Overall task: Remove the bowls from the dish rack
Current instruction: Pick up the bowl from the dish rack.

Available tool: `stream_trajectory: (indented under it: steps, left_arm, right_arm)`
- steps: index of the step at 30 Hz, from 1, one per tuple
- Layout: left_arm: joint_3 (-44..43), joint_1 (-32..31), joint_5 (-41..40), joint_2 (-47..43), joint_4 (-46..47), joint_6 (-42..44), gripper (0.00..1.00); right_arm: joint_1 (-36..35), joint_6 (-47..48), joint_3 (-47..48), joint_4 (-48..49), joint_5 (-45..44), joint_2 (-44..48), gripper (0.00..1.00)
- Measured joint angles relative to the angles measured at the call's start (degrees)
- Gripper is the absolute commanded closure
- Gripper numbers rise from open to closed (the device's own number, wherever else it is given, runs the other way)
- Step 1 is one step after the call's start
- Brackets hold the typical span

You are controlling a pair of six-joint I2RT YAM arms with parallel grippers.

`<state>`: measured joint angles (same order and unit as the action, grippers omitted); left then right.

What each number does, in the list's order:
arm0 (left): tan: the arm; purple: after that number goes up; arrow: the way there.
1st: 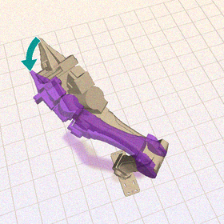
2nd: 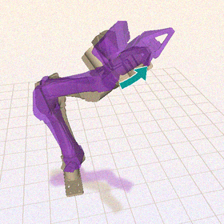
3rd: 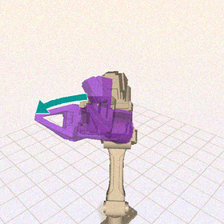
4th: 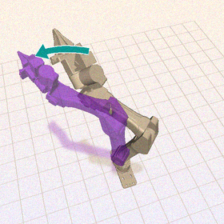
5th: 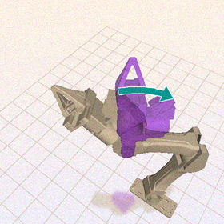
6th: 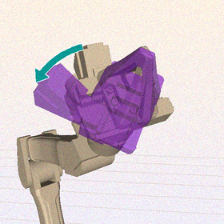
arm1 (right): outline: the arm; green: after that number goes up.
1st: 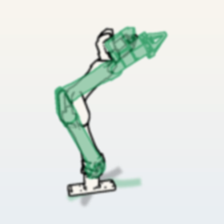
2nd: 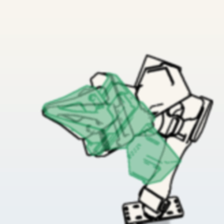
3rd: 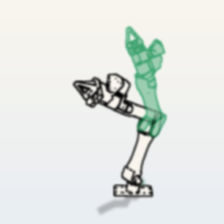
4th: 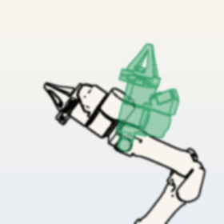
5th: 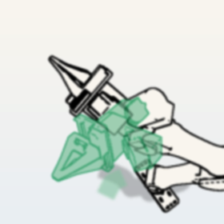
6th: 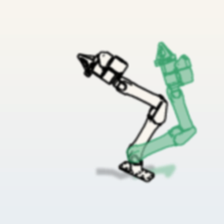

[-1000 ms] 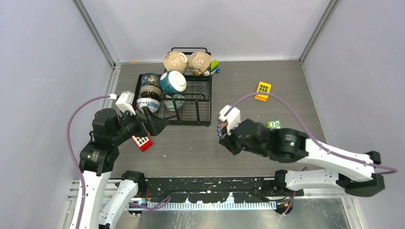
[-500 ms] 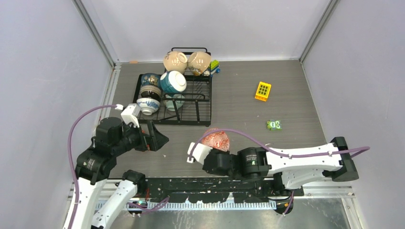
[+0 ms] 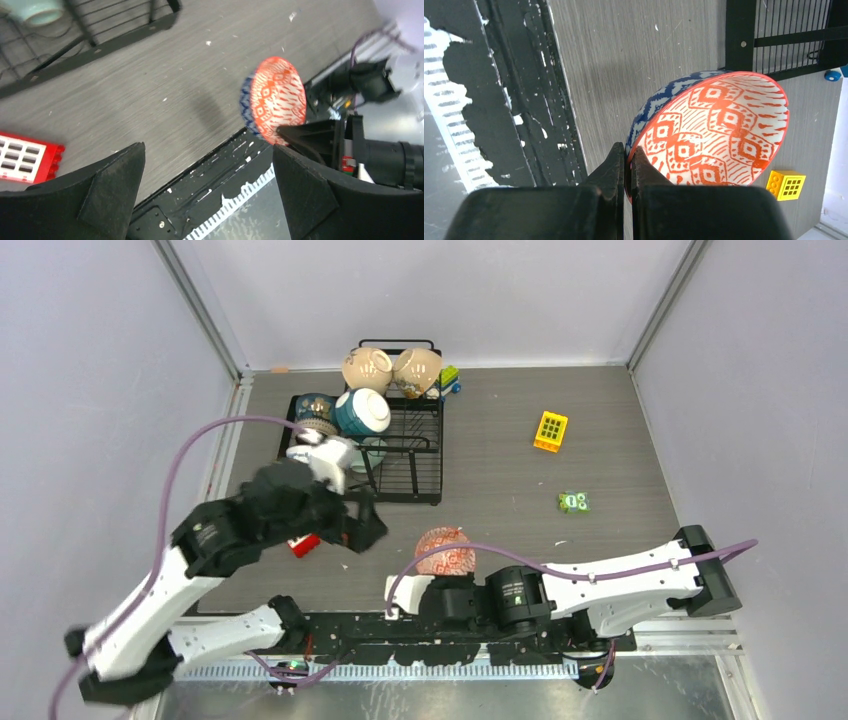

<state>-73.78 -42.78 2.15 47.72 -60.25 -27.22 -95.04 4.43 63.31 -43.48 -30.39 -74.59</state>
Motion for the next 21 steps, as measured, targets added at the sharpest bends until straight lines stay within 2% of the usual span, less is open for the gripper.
stream_trajectory:
  steps: [2, 4, 7, 10, 13, 21]
  left_arm:
    - [-2.3, -13.9, -8.3, 4.7, -0.2, -1.1, 0.0]
    - [-5.8, -24.3, -15.6, 11.0, -1.0, -1.7, 0.0]
    - [-11.5, -31.7, -23.9, 21.1, -1.9, -2.7, 0.0]
    - [-13.3, -33.2, -28.0, 27.0, -2.9, -3.0, 0.0]
    - [-13.5, -33.3, -29.6, 28.7, -4.3, -3.2, 0.01]
    - [-17.3, -33.3, -28.3, 31.1, -6.7, -4.0, 0.14]
  right_arm:
    - [-0.9, 0.1, 0.0, -1.1, -0.1, 0.0, 0.99]
    - [-1.9, 0.2, 0.0, -2.1, -0.4, 0.1, 0.99]
    - [-4.2, 0.3, 0.0, -3.6, -1.5, 0.6, 0.99]
    - [-7.0, 0.4, 0.0, -5.2, -2.6, 2.2, 0.99]
    - [-9.8, 0.4, 0.0, -6.7, -3.5, 4.3, 0.99]
    - [-12.9, 0.4, 0.0, -11.5, -4.6, 5.5, 0.99]
